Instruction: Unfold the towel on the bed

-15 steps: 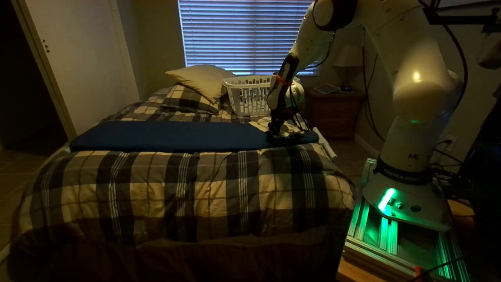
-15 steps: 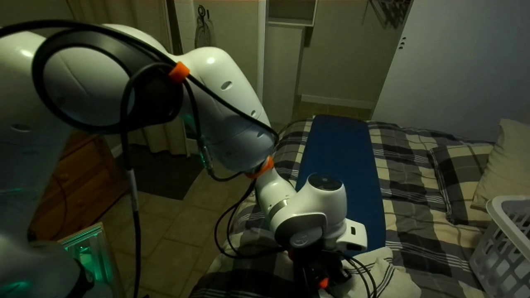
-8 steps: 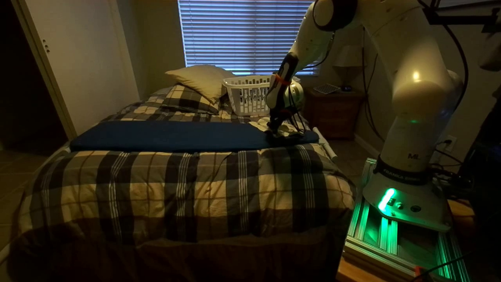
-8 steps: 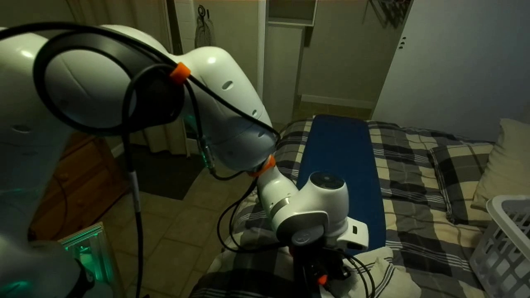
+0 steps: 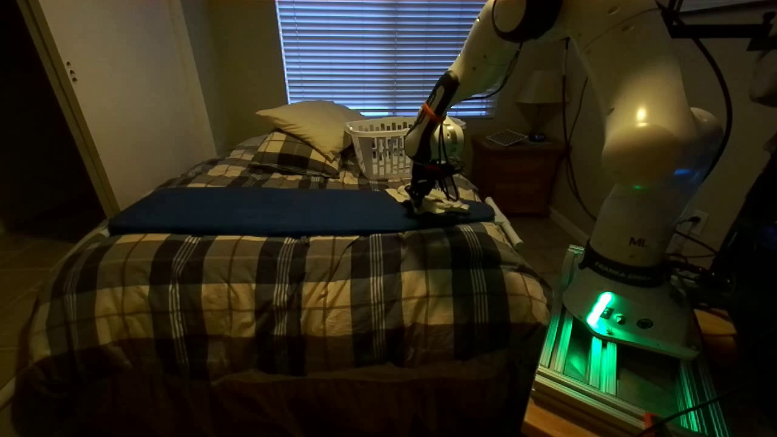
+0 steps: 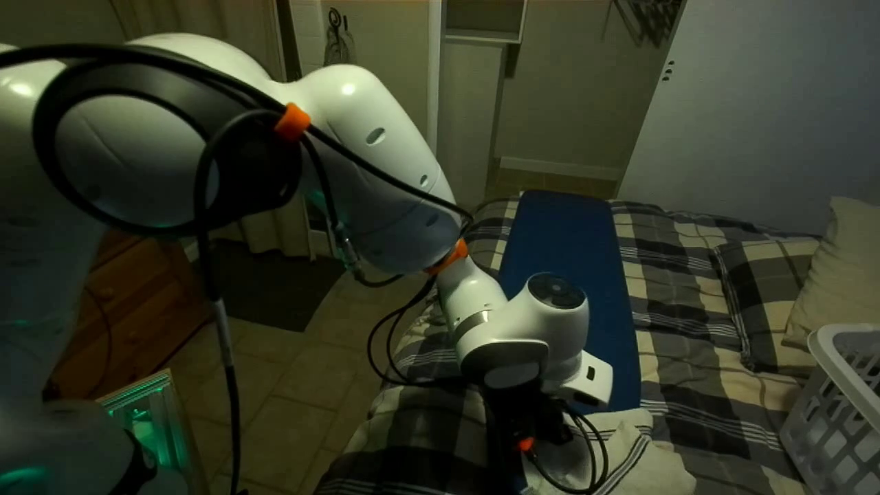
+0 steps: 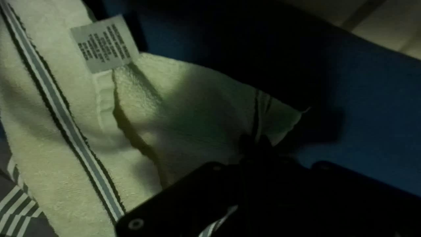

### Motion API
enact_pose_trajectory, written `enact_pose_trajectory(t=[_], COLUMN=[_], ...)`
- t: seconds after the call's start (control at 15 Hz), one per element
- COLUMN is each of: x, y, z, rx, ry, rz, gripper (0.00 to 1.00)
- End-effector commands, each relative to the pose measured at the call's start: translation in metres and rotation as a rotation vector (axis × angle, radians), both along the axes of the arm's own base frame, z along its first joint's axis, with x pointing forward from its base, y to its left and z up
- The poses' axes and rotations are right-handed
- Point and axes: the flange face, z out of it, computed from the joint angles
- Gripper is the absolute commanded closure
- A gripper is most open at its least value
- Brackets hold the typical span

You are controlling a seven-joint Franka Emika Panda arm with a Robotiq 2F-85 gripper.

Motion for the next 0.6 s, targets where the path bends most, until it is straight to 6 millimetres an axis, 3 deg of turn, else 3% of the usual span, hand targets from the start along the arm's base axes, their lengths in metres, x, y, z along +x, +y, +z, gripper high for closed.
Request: enact_pose_trajectory(t=[0.0,0.53], x=[0.005,0.027], y=[0.017,0.061], z=[0.020,0.039], rx=[0.088,0.257], ry=[-0.014,-0.092], rz=[-0.027,-0.078], gripper=[0.95,0.95])
